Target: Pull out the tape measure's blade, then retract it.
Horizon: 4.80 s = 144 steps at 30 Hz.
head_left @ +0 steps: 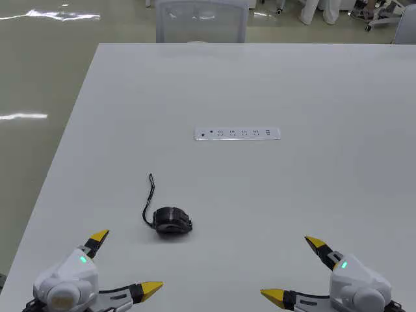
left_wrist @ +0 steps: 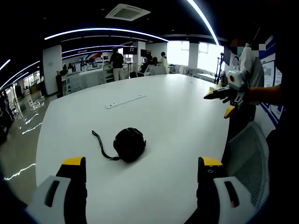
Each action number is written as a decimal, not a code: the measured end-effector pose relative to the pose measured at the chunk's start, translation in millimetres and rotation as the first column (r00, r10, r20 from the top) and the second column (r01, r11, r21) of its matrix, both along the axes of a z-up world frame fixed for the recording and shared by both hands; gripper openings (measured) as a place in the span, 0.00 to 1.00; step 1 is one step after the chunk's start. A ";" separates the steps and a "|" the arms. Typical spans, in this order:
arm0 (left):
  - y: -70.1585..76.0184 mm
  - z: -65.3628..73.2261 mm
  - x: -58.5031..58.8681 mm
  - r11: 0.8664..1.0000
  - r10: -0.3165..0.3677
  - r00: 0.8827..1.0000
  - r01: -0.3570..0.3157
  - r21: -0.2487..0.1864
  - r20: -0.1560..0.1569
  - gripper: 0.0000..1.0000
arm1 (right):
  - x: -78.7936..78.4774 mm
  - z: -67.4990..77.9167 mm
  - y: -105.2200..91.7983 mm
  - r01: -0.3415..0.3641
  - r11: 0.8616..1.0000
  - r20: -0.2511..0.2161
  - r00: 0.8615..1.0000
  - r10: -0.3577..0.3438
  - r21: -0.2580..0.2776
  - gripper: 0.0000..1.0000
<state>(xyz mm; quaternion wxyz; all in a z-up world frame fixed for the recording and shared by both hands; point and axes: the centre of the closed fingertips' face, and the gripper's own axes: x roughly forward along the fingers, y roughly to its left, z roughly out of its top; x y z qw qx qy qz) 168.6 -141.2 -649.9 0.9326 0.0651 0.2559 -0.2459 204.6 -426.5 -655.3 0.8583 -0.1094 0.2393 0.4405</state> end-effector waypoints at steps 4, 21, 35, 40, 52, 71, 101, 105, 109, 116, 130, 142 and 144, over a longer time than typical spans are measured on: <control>-0.2 0.3 0.0 1.000 -0.001 1.000 0.001 0.001 0.000 0.99 | 0.5 -0.9 -2.2 -0.003 1.000 -0.002 1.000 0.003 -0.014 0.96; 3.5 8.0 -3.2 1.000 -0.001 1.000 0.001 0.013 0.005 0.99 | -1.4 -1.9 -0.7 -0.025 0.999 -0.002 1.000 0.025 -0.023 0.96; 5.2 7.6 -0.8 1.000 0.005 1.000 -0.006 0.018 0.007 0.99 | -0.3 -1.6 1.3 -0.035 0.999 -0.004 0.999 0.035 -0.019 0.96; 7.0 5.7 0.6 1.000 0.001 1.000 -0.001 0.025 0.002 0.97 | -0.1 -2.4 2.0 -0.042 0.999 -0.009 0.999 0.042 -0.022 0.95; 9.9 -0.2 10.9 0.999 -0.019 1.000 0.019 0.050 -0.008 0.95 | 6.7 -4.3 2.8 -0.056 0.998 -0.014 0.998 0.055 -0.030 0.95; 6.3 -8.4 30.6 0.986 -0.115 0.992 0.119 0.113 -0.044 0.86 | 14.4 -8.4 11.7 -0.160 0.986 -0.019 0.987 0.159 -0.052 0.90; -16.5 -49.3 95.9 0.840 -0.417 0.899 0.439 0.319 -0.136 0.53 | 55.0 -32.5 50.2 -0.422 0.900 0.053 0.902 0.429 -0.106 0.65; -17.2 -55.9 102.0 0.812 -0.447 0.880 0.474 0.340 -0.158 0.49 | 60.4 -37.1 56.0 -0.447 0.887 0.055 0.889 0.454 -0.114 0.62; -18.7 -62.6 108.3 0.789 -0.472 0.863 0.505 0.350 -0.181 0.47 | 66.7 -42.5 61.9 -0.465 0.877 0.054 0.879 0.474 -0.119 0.59; -21.0 -78.6 116.8 0.730 -0.521 0.822 0.568 0.380 -0.228 0.43 | 76.5 -52.5 74.2 -0.494 0.861 0.053 0.863 0.503 -0.122 0.55; -25.5 -95.5 118.3 0.632 -0.611 0.733 0.679 0.373 -0.299 0.29 | 89.5 -69.4 115.0 -0.565 0.816 0.061 0.816 0.575 -0.121 0.46; -24.8 -95.6 117.4 0.651 -0.607 0.724 0.690 0.317 -0.328 0.27 | 96.6 -88.9 151.8 -0.625 0.775 0.041 0.775 0.630 -0.098 0.38; -25.2 -95.4 117.4 0.653 -0.607 0.724 0.689 0.315 -0.327 0.27 | 96.4 -91.6 157.8 -0.635 0.767 0.036 0.768 0.640 -0.093 0.37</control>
